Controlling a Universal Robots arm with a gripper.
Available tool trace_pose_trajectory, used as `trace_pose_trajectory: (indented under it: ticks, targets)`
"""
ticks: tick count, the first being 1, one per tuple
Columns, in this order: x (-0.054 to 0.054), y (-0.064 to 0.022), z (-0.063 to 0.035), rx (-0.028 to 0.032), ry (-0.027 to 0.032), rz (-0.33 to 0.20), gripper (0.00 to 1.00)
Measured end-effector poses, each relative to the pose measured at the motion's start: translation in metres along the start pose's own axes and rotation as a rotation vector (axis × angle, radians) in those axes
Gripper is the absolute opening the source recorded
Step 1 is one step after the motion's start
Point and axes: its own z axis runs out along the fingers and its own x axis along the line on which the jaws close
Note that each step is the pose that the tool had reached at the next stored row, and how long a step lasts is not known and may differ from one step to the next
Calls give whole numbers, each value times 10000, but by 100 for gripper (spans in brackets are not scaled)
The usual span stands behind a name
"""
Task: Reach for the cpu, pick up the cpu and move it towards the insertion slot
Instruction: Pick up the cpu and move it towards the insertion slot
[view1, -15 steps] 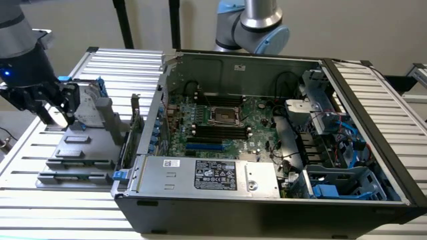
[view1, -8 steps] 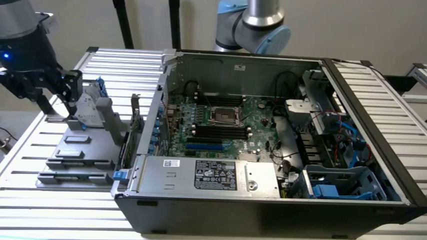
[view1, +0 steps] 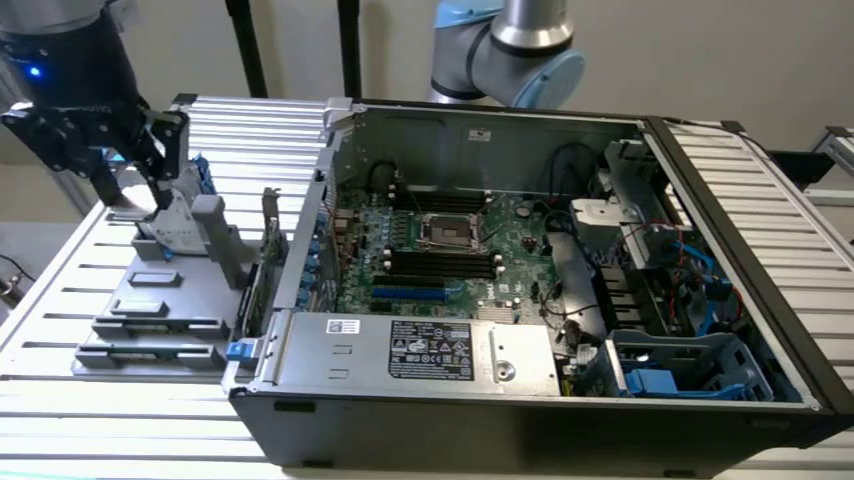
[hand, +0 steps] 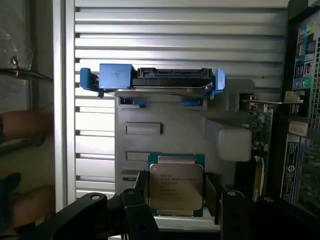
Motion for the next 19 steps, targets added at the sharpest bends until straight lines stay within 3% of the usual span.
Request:
trace_pose_trajectory:
  ticks: [6, 19]
  targets:
    - [-263, -6, -169, -12, 87, -1, 54]
    - [-843, -19, -418, -68, 148, -23, 54]
